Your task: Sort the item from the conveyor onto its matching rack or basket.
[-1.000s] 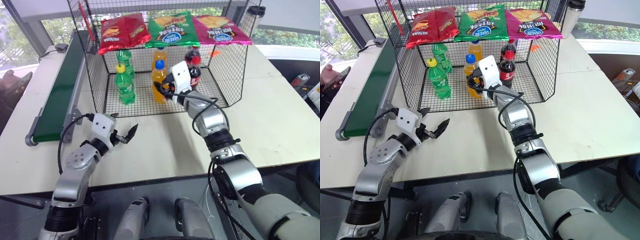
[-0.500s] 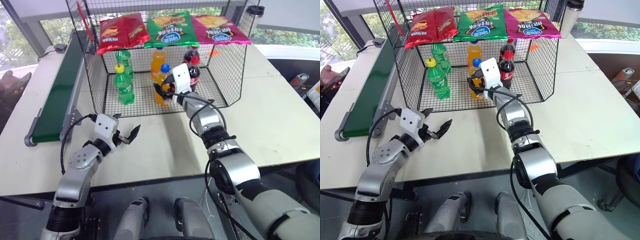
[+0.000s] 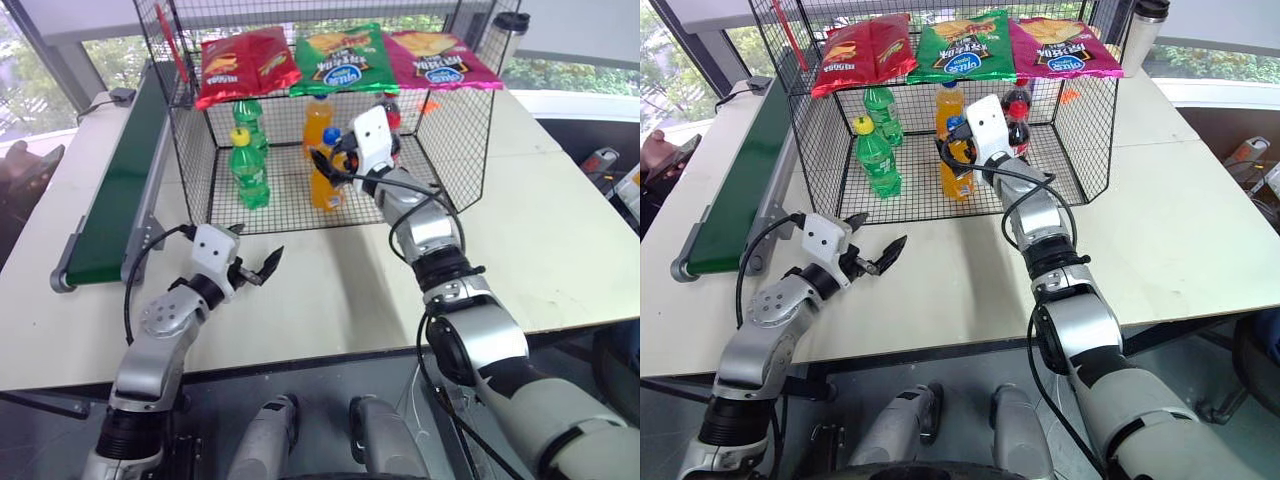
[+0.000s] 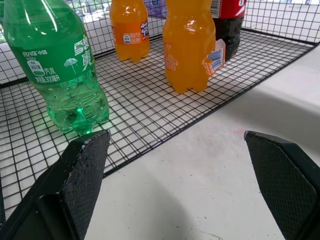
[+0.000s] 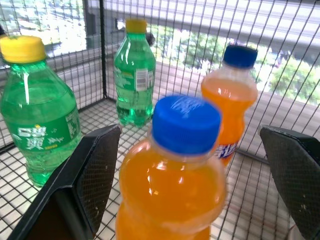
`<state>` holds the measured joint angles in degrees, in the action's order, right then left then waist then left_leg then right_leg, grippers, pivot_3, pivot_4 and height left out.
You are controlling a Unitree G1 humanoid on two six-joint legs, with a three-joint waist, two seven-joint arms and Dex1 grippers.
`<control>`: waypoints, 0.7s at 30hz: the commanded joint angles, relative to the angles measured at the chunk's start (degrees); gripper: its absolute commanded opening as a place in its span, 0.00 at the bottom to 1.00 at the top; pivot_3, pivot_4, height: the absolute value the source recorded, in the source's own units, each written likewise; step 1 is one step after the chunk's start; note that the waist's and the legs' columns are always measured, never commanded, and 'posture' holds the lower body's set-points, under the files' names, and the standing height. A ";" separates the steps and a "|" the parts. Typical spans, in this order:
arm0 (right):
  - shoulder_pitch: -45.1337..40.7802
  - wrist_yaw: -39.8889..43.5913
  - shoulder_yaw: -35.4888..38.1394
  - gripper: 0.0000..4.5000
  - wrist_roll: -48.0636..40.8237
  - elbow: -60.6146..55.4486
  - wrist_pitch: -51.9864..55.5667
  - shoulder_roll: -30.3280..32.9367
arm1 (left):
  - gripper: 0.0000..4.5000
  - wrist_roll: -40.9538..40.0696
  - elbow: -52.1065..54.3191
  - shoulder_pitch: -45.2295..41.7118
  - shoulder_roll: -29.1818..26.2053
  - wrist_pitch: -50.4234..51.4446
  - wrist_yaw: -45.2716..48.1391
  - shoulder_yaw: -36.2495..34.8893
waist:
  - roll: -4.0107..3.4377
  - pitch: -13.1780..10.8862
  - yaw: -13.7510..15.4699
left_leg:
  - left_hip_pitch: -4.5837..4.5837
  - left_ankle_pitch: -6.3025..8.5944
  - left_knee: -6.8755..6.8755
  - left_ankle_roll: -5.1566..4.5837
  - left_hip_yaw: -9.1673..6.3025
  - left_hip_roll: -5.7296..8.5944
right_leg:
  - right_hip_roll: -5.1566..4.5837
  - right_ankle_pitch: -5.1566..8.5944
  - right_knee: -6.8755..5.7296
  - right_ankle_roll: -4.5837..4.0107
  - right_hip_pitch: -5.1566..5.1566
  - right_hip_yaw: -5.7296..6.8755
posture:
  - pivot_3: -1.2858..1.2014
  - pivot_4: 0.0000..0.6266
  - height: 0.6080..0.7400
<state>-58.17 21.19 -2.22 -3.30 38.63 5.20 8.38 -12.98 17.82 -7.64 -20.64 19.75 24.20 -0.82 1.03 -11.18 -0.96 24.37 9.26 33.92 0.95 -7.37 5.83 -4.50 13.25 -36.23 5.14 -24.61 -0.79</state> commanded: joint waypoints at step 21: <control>32.86 26.89 -8.55 1.00 -11.19 -53.18 28.97 19.41 | 1.00 -3.62 4.93 1.76 -0.69 3.84 2.09 -1.16 | -0.01 0.03 0.41 | 0.00 0.02 0.14 0.01 0.04 -0.09 | -0.16 0.11 0.13 -0.21 0.16 0.02 | 0.52 0.24 0.99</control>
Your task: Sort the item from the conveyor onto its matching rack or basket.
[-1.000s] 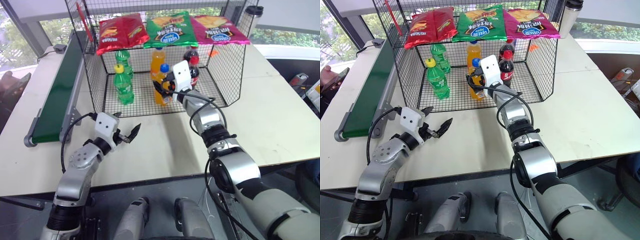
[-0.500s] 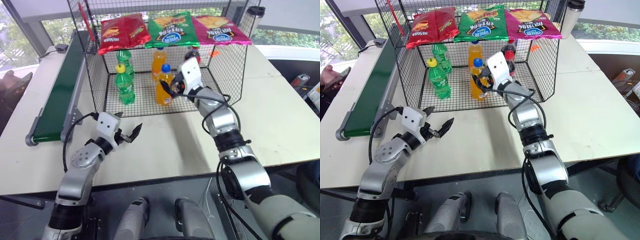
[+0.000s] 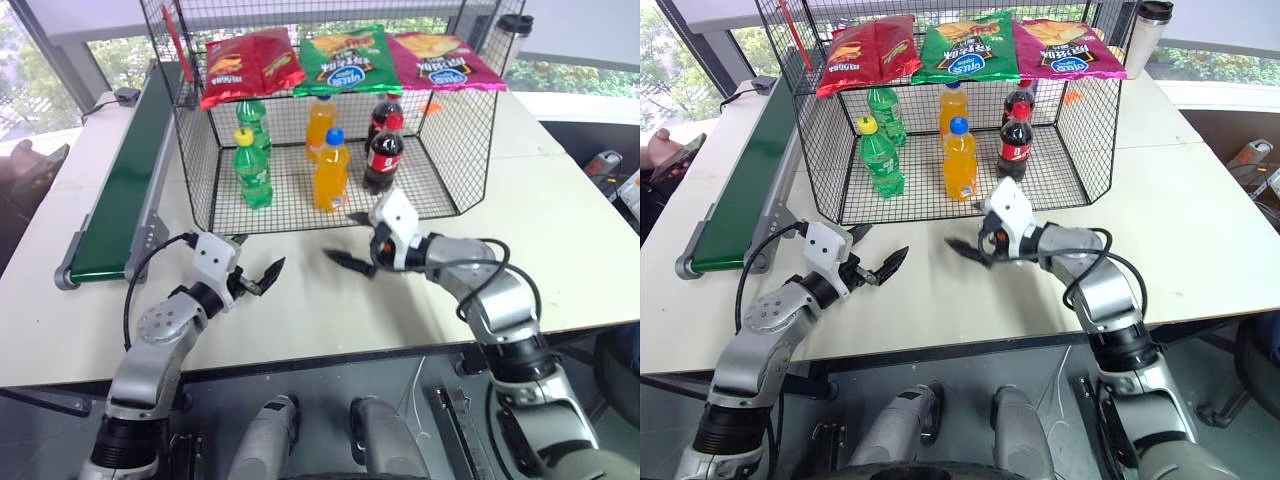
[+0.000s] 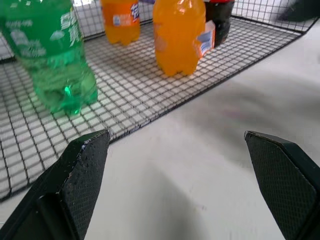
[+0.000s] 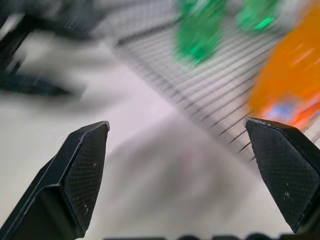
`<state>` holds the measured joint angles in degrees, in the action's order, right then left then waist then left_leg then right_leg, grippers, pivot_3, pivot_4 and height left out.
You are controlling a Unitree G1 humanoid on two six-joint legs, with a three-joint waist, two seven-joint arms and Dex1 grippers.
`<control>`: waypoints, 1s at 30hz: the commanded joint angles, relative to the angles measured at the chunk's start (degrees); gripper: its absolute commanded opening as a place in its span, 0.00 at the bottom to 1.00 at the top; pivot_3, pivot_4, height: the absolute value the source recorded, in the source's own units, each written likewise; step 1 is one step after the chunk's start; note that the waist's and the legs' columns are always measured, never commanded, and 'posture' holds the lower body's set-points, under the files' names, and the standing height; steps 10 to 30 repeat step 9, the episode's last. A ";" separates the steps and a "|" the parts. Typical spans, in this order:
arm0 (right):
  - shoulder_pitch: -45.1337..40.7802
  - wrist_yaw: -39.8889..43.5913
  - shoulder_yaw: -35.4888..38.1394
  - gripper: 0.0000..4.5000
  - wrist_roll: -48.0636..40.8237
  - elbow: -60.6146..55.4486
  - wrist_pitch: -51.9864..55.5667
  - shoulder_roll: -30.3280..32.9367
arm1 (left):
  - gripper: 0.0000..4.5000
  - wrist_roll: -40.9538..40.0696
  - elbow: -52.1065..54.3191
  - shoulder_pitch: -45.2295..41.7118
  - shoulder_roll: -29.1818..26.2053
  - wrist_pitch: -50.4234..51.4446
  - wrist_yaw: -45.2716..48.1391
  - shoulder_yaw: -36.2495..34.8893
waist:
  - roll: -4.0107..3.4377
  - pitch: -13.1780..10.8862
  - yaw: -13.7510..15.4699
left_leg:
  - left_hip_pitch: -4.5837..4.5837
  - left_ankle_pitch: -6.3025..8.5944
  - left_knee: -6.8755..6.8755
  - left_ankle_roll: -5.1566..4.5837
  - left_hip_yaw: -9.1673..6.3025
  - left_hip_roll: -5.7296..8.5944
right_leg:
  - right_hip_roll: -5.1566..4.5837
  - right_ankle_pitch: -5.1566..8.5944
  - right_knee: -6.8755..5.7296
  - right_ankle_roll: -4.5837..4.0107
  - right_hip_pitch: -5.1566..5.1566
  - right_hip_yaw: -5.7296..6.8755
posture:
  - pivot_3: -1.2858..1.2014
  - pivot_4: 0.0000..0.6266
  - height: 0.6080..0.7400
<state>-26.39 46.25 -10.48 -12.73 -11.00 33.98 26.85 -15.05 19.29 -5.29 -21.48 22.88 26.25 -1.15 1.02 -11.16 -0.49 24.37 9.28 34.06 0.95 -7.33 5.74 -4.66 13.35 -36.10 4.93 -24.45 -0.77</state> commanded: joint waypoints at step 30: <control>2.00 0.29 0.46 1.00 -1.86 -1.68 0.16 0.38 | 1.00 -1.65 3.82 -0.65 -0.65 0.59 1.14 -0.63 | 0.00 0.00 -0.12 | -0.01 0.00 -0.01 0.01 0.01 -0.05 | 0.02 0.01 -0.02 -0.01 -0.01 0.01 | 0.52 0.24 0.99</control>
